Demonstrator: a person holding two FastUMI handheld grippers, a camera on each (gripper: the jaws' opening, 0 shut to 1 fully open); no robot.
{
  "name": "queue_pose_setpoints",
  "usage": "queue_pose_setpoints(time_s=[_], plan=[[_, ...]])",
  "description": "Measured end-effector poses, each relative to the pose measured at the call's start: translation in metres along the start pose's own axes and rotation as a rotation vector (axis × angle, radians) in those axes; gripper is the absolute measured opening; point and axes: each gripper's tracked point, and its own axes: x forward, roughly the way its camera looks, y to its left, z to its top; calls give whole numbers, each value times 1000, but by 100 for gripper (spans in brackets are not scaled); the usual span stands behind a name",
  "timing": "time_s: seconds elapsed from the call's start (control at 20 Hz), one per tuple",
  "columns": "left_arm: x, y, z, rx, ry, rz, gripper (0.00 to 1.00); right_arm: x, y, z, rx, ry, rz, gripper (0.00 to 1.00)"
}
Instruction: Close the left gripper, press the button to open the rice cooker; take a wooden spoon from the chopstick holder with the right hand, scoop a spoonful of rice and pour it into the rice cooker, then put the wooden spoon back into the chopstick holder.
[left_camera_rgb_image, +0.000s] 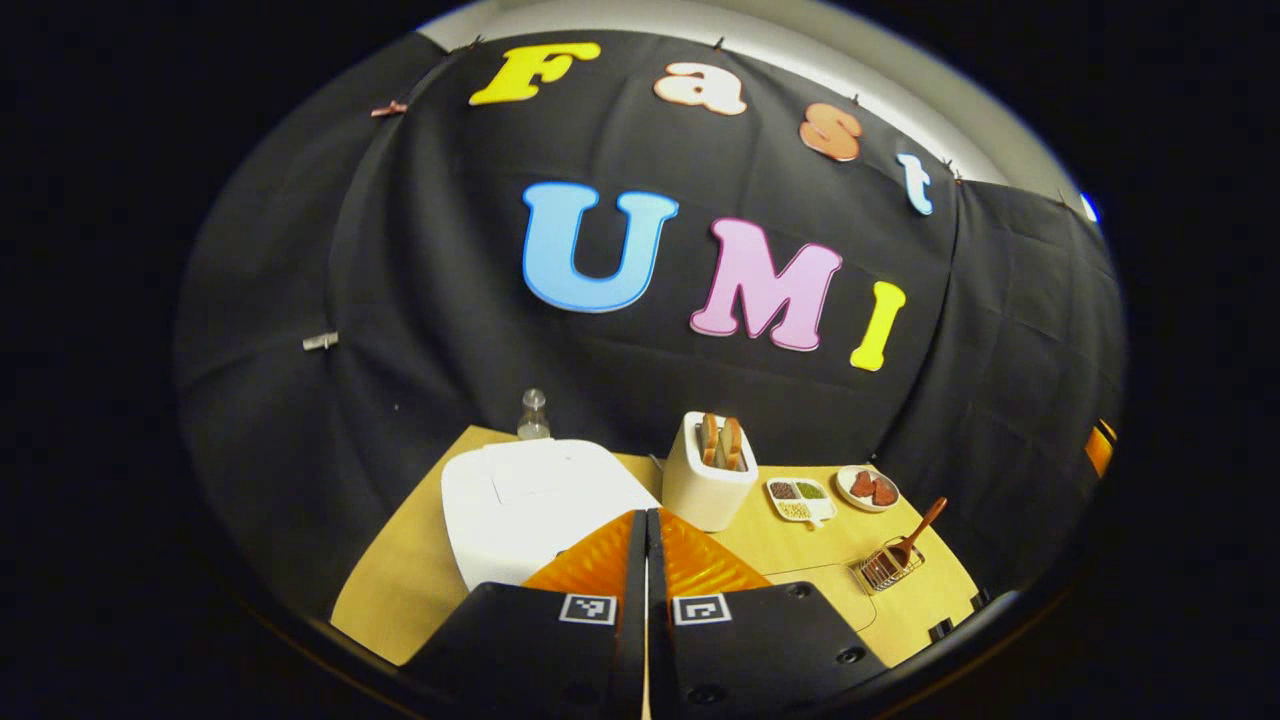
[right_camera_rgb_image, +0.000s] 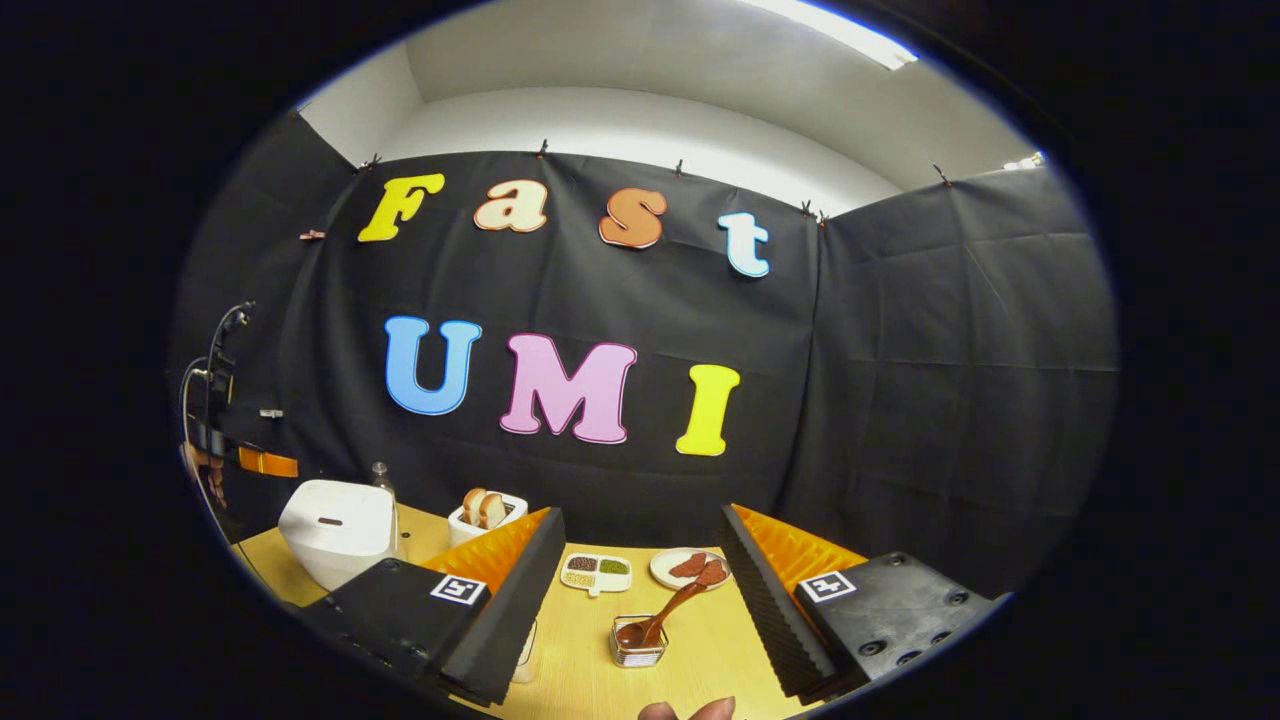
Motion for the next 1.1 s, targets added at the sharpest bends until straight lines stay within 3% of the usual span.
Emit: queue_pose_setpoints(time_s=[0.1,0.4,0.6,1.1], plan=[[24,16,-18,-26,69,11,7,-2,2,-11,38,34,18,97],[69,40,-51,-40,184,33,7,-8,-19,-23,18,23,-47,98],[83,39,-62,-27,225,33,7,-7,-28,-30,27,49,-88,98],[90,44,-89,-8,374,68,7,7,-22,-36,45,61,-91,98]])
